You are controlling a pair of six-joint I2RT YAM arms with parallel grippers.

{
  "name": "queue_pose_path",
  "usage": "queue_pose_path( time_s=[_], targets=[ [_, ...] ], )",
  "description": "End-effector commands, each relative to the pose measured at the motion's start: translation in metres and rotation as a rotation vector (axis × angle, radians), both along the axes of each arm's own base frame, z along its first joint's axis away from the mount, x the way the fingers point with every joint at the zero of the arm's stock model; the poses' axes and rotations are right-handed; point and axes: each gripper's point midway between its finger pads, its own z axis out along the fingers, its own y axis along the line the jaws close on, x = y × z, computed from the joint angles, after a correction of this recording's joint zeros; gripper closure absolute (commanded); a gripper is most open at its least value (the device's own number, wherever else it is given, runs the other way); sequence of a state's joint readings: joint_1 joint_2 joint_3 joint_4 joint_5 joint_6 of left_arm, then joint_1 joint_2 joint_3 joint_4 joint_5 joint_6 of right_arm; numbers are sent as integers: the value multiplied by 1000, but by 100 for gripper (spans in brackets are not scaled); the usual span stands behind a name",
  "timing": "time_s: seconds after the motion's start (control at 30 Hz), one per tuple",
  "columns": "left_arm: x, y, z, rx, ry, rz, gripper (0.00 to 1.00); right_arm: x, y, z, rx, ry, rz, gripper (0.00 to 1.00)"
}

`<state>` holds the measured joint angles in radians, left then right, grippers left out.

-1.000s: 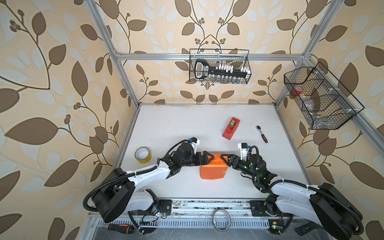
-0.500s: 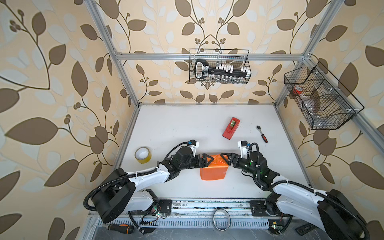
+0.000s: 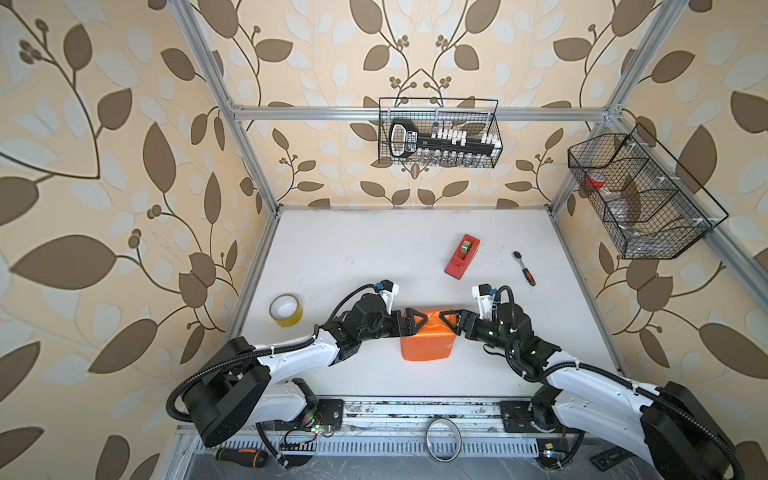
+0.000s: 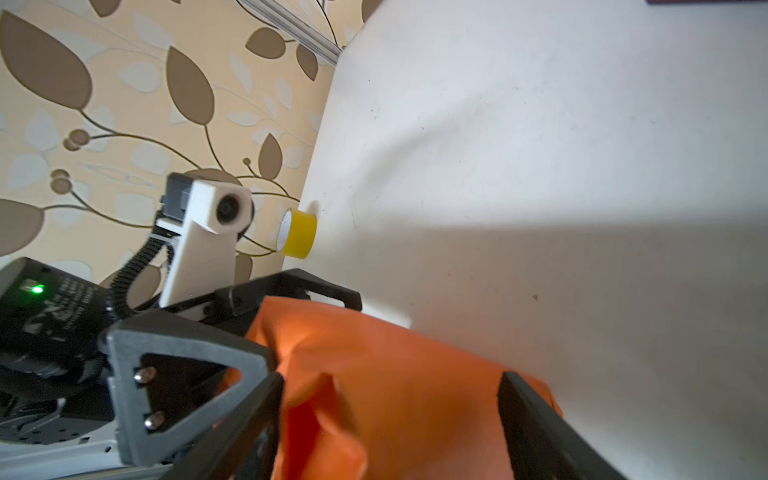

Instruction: Wrap the gift box in paper

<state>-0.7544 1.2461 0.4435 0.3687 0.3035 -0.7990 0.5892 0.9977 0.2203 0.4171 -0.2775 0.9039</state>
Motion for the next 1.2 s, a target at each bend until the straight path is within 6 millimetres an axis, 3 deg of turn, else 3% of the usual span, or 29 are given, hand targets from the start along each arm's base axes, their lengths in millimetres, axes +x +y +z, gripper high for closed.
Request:
queue_pose_path(
  time_s=[0.0,0.27,0.5,0.63,0.77,0.93,1.17],
  targets=[
    [-18,19,-35,141,67,-2,2,-15,-7,-27,-37,55,4,20],
    [-13,-2,12,-26,50,-16,1,-23,-20,-50,-83,60,-21,21],
    [-18,-16,4,-63,129,-62,1,-24,-22,-53,-89,52,-27,21],
    [-23,-11,-13,-14,155,-59,1,-22,-20,-49,-88,46,-19,21],
    [-31,3,-37,56,179,-44,3,-15,-15,-34,-91,16,-6,21],
    [-39,16,-62,157,189,-49,5,-2,-7,2,-82,-44,15,19],
    [-45,27,-75,264,170,-68,6,15,-7,42,-74,-97,33,18]
  ],
)
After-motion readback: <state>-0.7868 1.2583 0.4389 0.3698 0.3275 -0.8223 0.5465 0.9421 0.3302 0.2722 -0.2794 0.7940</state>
